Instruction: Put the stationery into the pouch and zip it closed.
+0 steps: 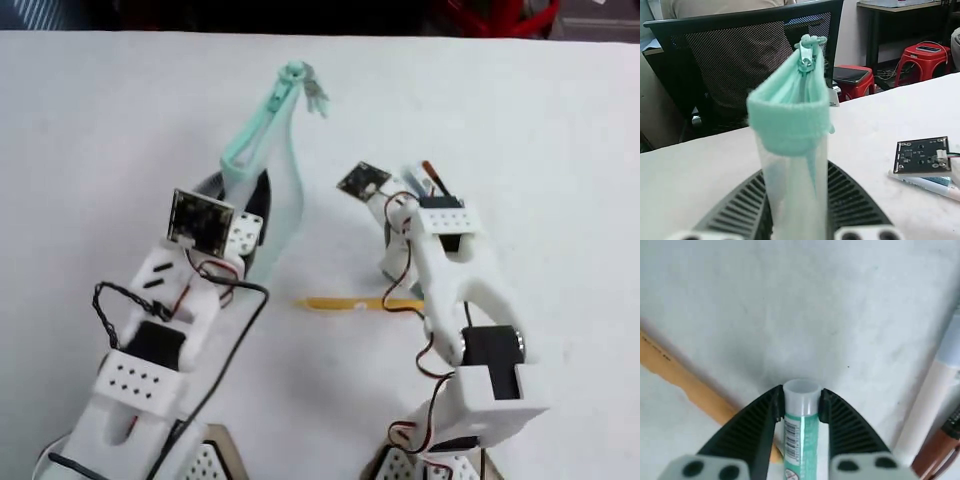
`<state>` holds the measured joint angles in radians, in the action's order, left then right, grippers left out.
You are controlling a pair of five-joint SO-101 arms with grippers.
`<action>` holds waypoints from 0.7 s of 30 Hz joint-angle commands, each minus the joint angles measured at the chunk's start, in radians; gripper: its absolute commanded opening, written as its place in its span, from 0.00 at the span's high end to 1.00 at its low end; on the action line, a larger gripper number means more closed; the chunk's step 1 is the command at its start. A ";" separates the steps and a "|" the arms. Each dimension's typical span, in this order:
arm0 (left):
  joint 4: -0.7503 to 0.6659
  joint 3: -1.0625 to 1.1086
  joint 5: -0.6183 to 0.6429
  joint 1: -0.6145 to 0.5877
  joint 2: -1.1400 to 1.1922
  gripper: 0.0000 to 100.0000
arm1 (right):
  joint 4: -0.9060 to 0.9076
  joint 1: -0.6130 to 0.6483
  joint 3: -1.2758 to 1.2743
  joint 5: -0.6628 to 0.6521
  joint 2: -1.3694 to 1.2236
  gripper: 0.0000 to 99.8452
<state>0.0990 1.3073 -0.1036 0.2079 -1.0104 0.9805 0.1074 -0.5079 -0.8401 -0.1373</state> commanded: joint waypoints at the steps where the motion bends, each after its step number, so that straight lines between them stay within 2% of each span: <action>1: 0.015 0.005 0.011 -0.021 -0.004 0.89 | -0.001 0.005 -0.003 -0.009 0.005 0.98; 5: 0.020 0.005 0.068 -0.013 -0.002 0.80 | -0.015 -0.021 0.000 -0.006 0.008 0.98; 13: 0.040 0.003 0.087 -0.012 -0.002 0.80 | -0.130 -0.087 -0.035 0.201 0.116 0.98; 21: 0.040 0.003 0.087 -0.012 -0.002 0.80 | -0.398 -0.140 -0.321 0.371 0.444 0.98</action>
<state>0.1373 1.3226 -0.0269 0.2002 -0.9996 0.6628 -0.0215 -0.7549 -0.5178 0.1527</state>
